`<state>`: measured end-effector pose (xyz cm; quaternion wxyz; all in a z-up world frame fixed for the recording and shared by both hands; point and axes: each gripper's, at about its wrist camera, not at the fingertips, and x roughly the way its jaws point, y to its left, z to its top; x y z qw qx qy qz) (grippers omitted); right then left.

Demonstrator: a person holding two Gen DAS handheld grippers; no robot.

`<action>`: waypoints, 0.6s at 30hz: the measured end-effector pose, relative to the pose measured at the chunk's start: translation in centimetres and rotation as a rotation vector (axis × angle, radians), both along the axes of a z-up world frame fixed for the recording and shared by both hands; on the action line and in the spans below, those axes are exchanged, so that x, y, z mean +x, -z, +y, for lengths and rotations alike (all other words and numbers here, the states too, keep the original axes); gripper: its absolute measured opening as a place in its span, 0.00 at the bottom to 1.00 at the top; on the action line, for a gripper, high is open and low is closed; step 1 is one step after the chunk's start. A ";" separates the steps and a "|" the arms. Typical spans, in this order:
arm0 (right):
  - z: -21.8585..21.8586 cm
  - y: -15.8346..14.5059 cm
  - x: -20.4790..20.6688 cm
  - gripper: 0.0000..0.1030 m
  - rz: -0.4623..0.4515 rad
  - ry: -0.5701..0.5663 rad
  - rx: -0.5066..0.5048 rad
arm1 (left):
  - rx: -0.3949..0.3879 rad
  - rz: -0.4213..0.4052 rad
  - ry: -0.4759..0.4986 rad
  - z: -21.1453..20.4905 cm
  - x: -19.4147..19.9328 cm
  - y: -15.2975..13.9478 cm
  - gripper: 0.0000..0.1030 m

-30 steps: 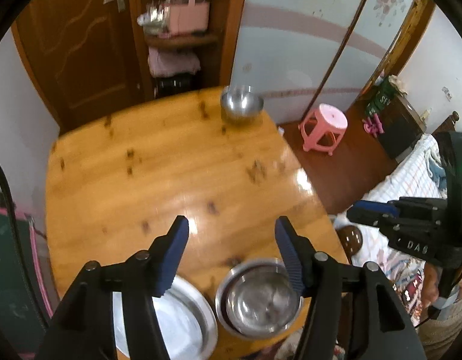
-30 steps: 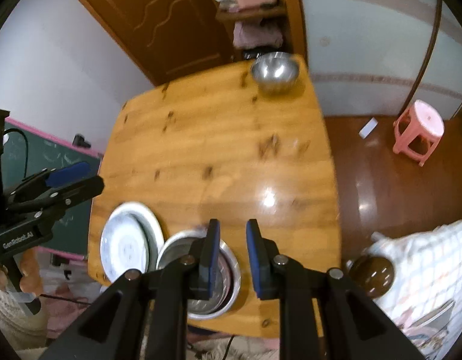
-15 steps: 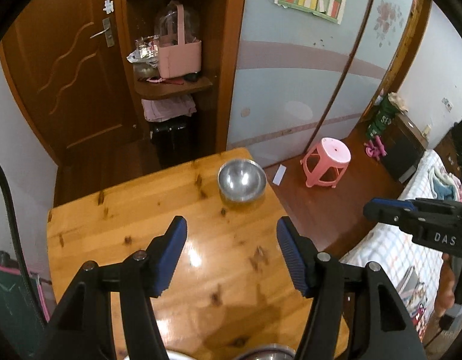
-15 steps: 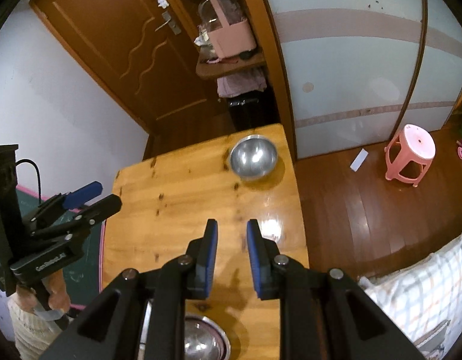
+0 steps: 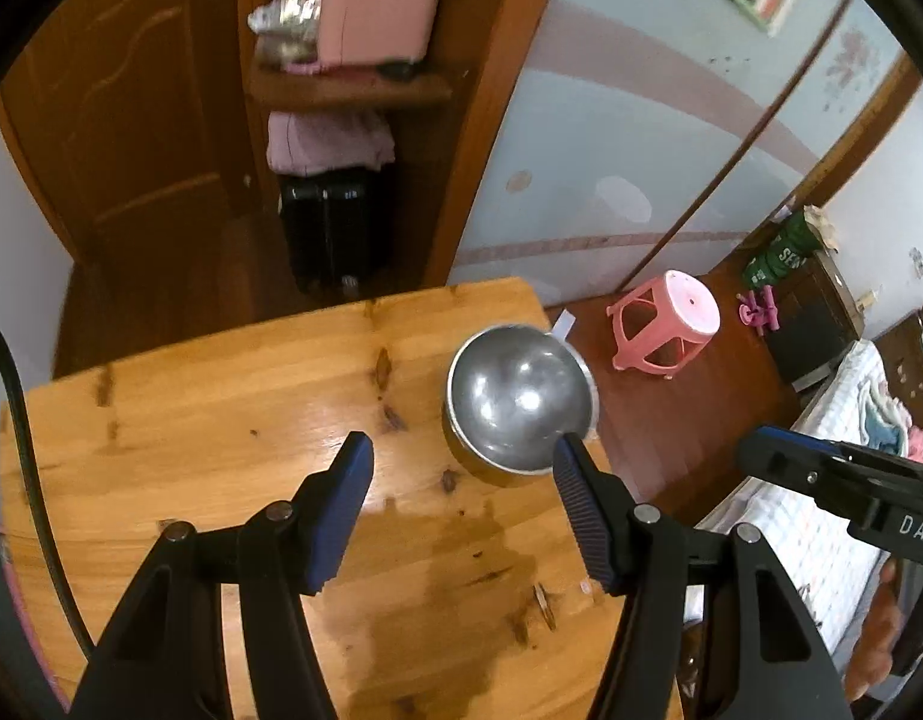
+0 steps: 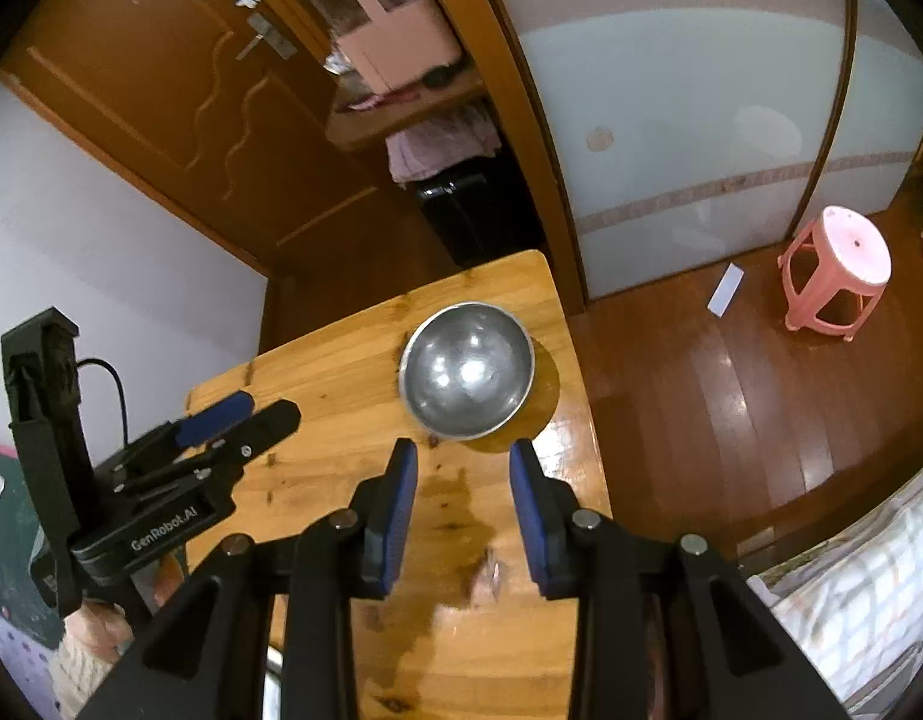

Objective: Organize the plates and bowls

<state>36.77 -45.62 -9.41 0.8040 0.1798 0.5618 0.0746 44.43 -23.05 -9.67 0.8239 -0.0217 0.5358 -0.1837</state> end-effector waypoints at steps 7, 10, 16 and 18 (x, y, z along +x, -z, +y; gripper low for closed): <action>0.0 5.3 3.4 0.31 0.066 0.019 0.006 | -0.033 0.070 -0.056 -0.2 2.7 5.8 0.59; -0.1 7.3 4.4 0.31 0.090 0.033 0.002 | -0.060 0.091 -0.083 -0.1 3.4 7.8 0.59; -0.3 10.2 5.9 0.31 0.123 0.051 -0.001 | -0.104 0.119 -0.136 -0.2 4.5 10.9 0.58; -0.3 11.0 6.3 0.31 0.131 0.055 -0.004 | -0.121 0.127 -0.147 -0.2 4.8 11.6 0.56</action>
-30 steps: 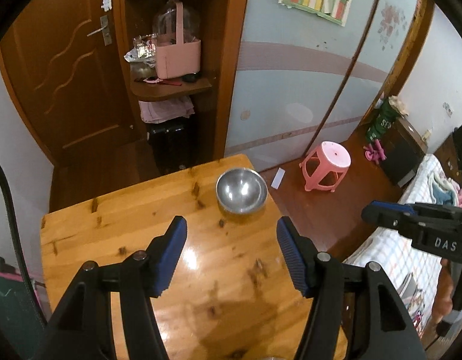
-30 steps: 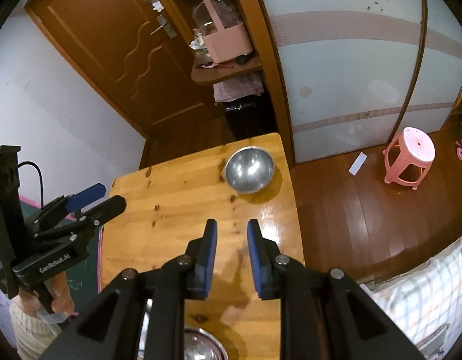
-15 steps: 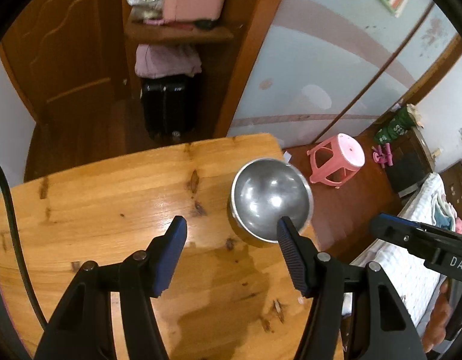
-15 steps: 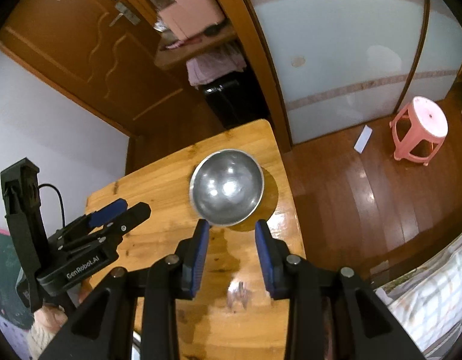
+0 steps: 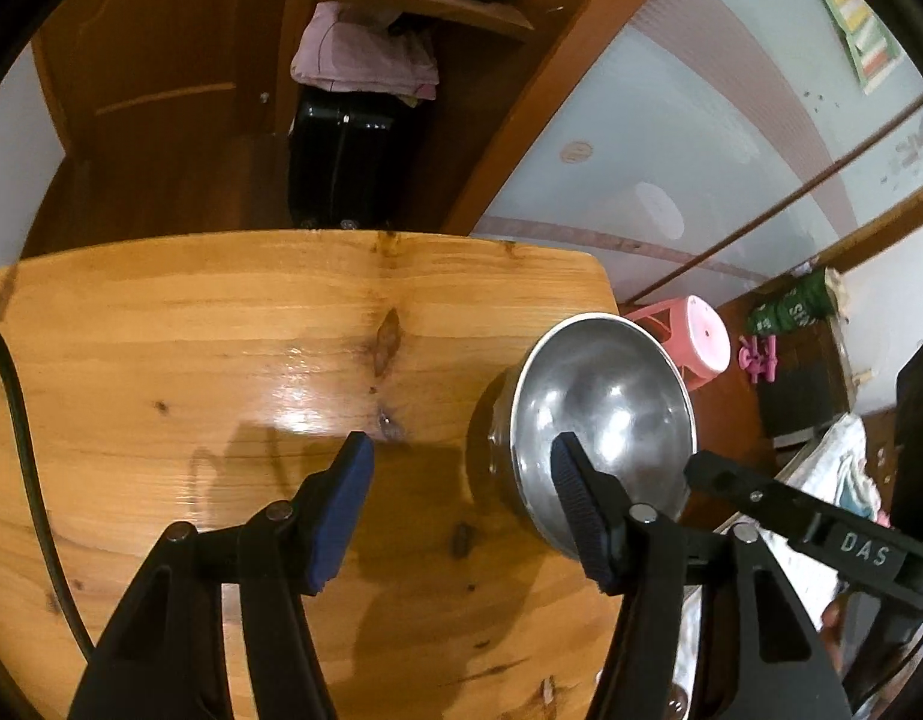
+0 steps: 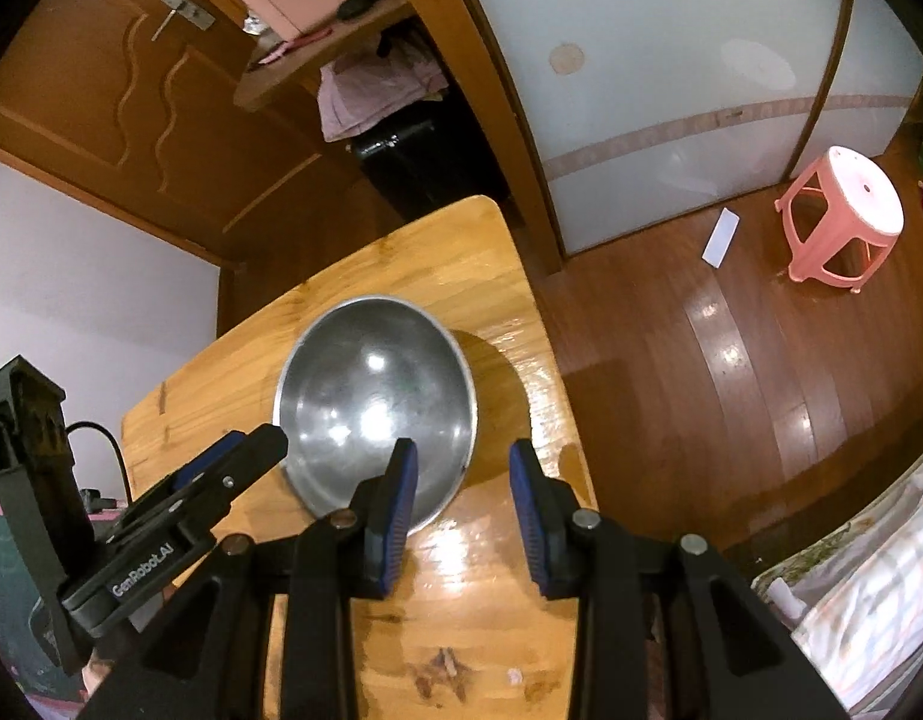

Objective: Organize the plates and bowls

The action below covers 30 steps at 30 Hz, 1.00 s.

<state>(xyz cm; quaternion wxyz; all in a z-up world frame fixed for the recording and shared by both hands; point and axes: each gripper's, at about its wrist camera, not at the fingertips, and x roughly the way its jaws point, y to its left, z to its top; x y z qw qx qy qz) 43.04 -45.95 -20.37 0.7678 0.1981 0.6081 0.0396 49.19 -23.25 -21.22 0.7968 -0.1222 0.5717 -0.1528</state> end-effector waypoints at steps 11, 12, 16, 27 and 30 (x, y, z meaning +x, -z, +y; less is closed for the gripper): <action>0.4 2.0 1.2 0.14 0.023 -0.012 0.001 | -0.028 0.009 0.036 -1.3 0.3 1.3 0.21; 0.5 2.1 1.2 0.12 0.027 -0.017 0.010 | -0.037 0.012 0.035 -1.3 0.3 1.3 0.19; 0.8 2.0 0.9 0.11 0.028 -0.023 0.009 | -0.038 0.017 0.042 -1.4 -0.1 1.1 0.10; 1.1 0.4 -1.9 0.08 0.031 -0.044 0.035 | -0.003 0.029 0.093 -0.6 -3.8 -1.5 0.09; 1.3 -0.6 -3.6 0.08 0.032 -0.052 0.051 | 0.003 0.018 0.112 -0.3 -5.7 -3.4 0.09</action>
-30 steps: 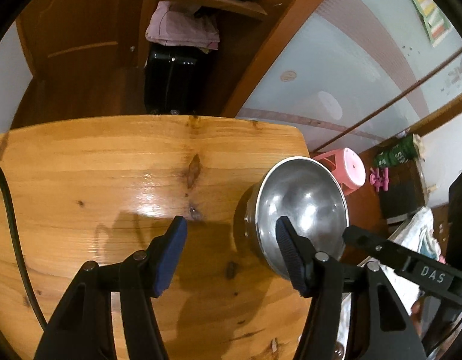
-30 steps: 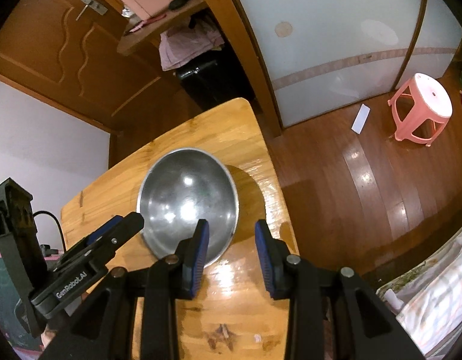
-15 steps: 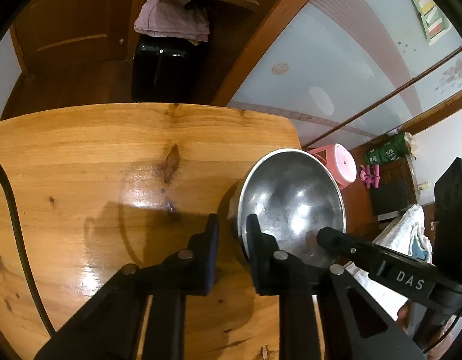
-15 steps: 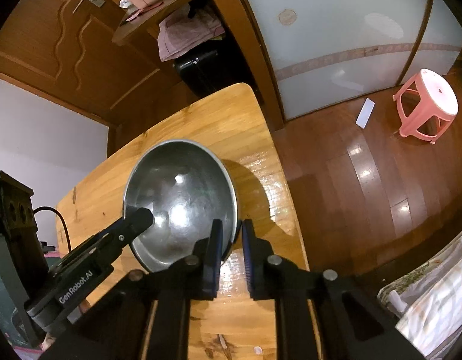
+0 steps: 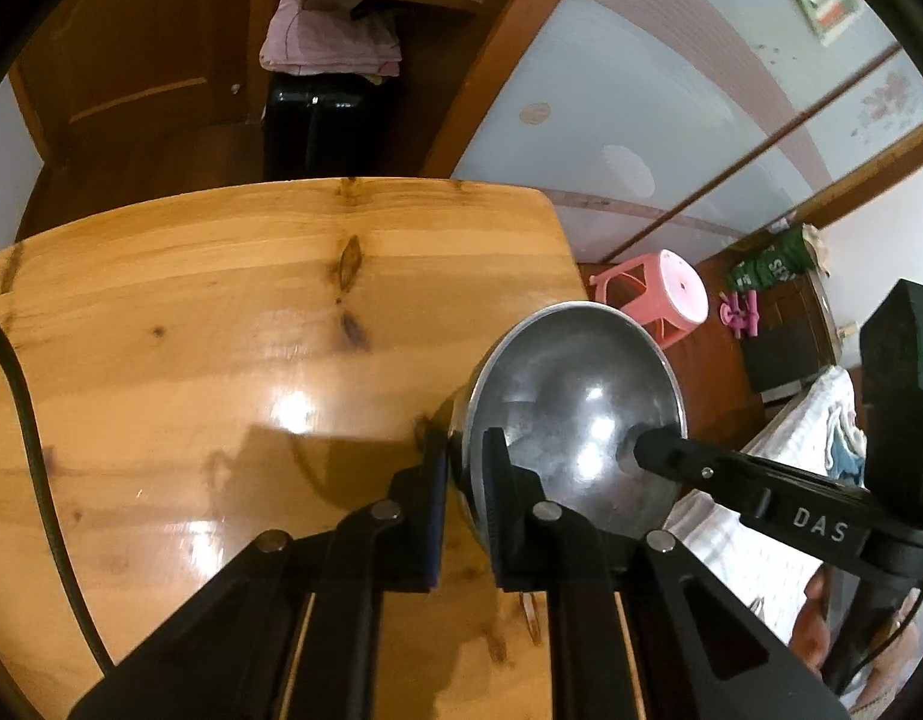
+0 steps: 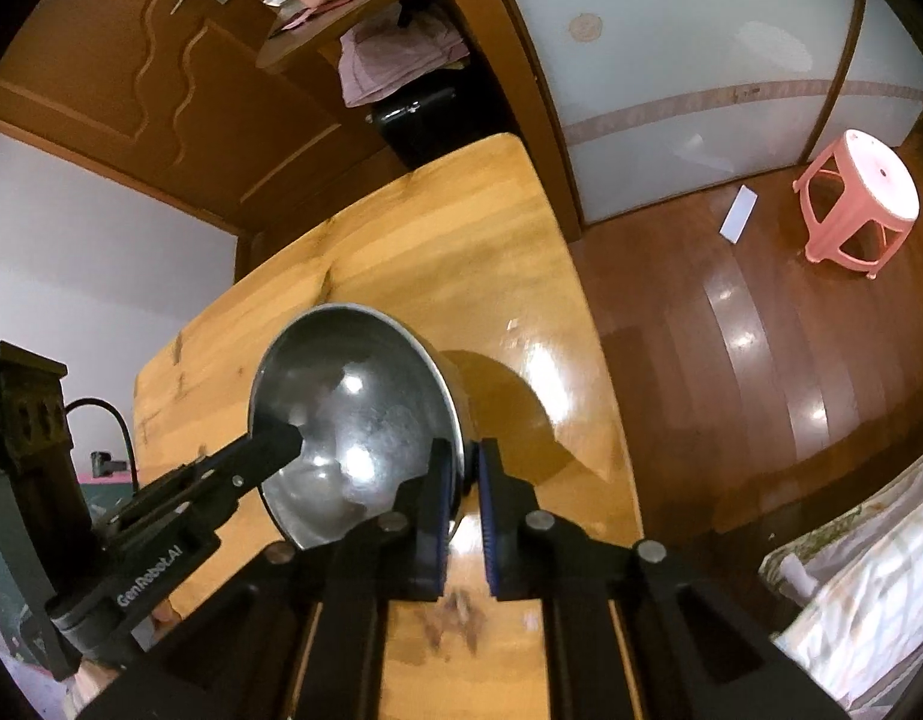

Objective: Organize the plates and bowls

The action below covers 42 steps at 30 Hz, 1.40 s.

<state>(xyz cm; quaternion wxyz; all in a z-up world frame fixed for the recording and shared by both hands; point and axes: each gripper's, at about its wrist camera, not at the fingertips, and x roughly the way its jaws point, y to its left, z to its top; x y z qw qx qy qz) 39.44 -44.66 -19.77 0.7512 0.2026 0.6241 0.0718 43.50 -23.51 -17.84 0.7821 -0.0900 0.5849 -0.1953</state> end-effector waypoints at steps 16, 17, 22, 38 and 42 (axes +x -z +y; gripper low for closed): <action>1.0 -11.6 -14.8 0.08 -0.131 -0.052 0.067 | 0.026 -0.074 0.056 2.7 -16.0 -12.8 0.09; 1.1 -12.0 -15.8 0.08 -0.137 -0.059 0.066 | 0.030 -0.078 0.062 2.9 -17.2 -13.2 0.09; 2.3 -13.4 -21.5 0.08 -0.160 -0.088 0.063 | 0.041 -0.089 0.097 4.5 -24.2 -14.4 0.10; 7.8 -3.6 -32.6 0.08 -0.031 -0.124 0.078 | 0.106 0.060 0.095 9.4 -35.3 -4.5 0.11; 8.7 -1.8 -33.2 0.08 0.000 -0.132 0.063 | 0.104 0.088 0.090 9.6 -35.8 -2.8 0.11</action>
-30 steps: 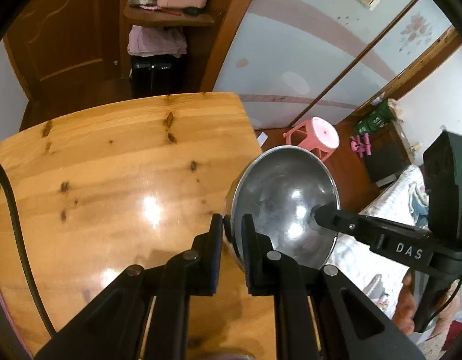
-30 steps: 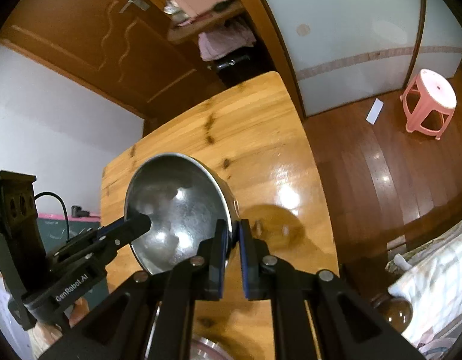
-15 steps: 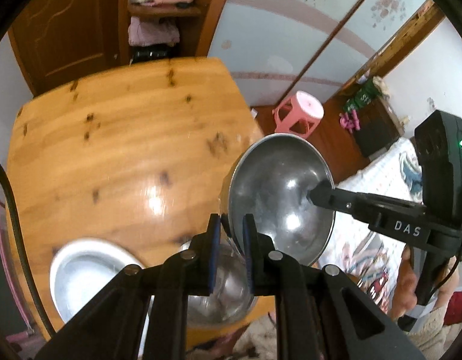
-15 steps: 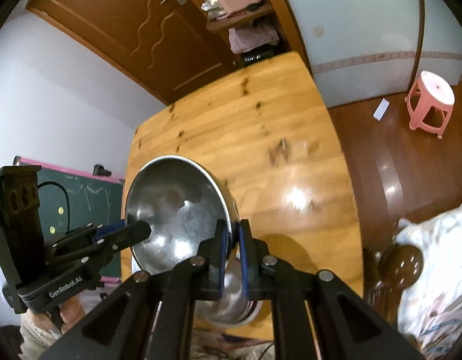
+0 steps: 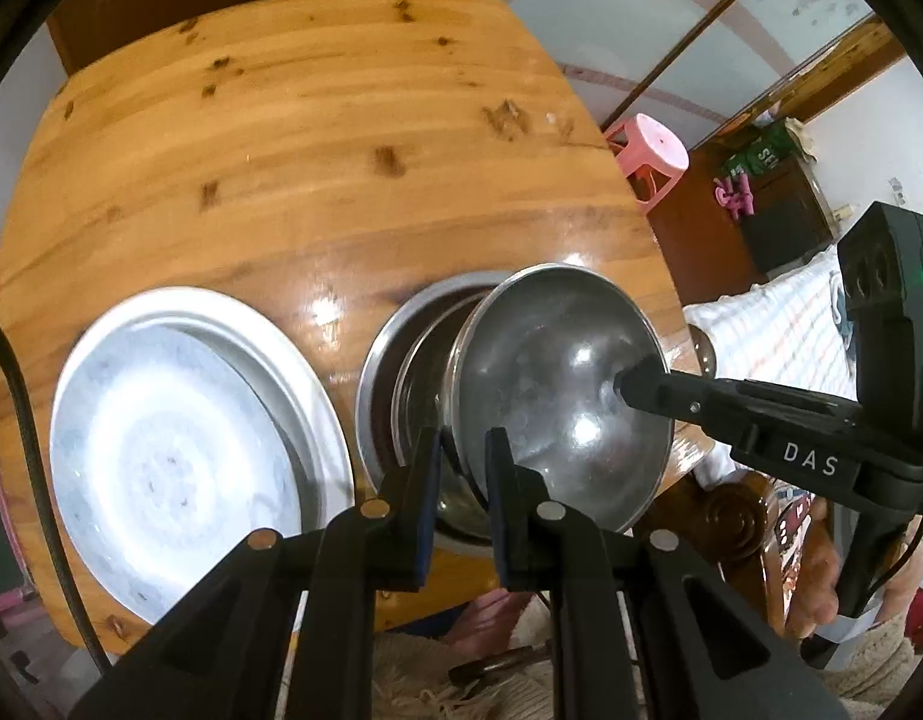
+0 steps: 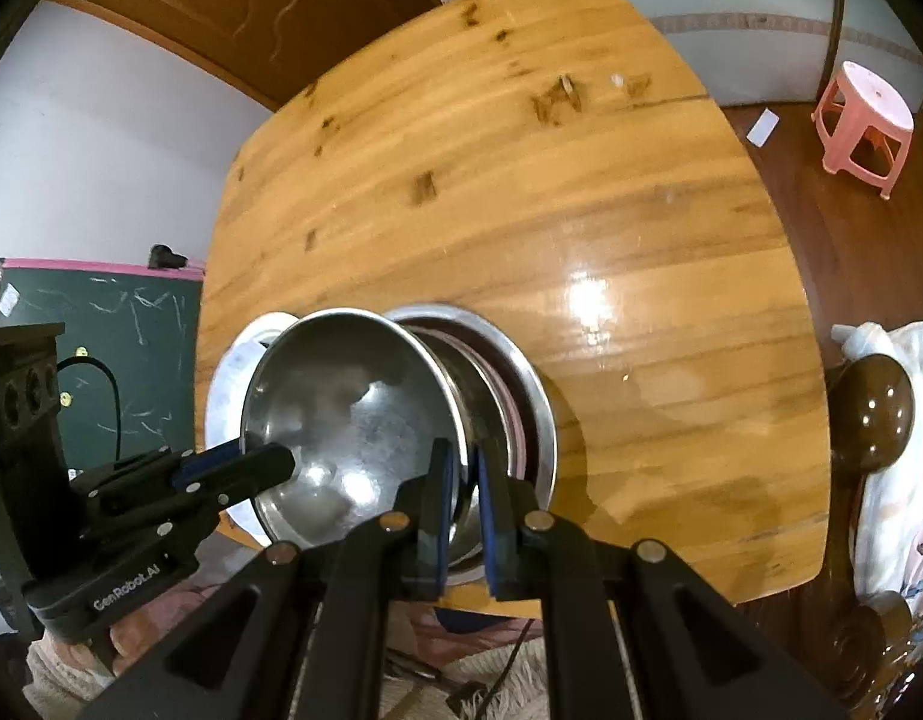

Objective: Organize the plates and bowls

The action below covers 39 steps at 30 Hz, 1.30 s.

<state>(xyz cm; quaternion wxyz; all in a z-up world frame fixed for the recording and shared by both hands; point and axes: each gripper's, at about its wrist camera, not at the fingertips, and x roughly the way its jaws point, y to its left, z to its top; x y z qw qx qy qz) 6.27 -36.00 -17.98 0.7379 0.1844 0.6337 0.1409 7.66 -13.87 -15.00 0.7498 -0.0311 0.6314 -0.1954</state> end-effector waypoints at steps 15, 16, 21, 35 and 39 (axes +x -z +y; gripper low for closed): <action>1.5 1.0 -0.2 0.08 -0.013 -0.038 -0.087 | 0.000 0.043 0.014 0.4 0.3 2.2 0.12; 1.6 1.0 -0.2 0.08 -0.017 -0.044 -0.098 | -0.003 0.044 0.015 0.5 0.3 2.1 0.12; 2.1 0.8 -0.2 0.08 -0.027 -0.075 -0.139 | 0.003 0.042 0.020 0.6 0.2 2.1 0.16; 1.7 -1.1 -0.3 0.22 -0.090 -0.085 -0.171 | -0.003 -0.016 0.014 1.3 0.5 0.1 0.24; 1.3 -1.9 -0.4 0.24 -0.110 -0.085 -0.171 | -0.010 -0.066 0.008 1.8 0.6 -1.5 0.35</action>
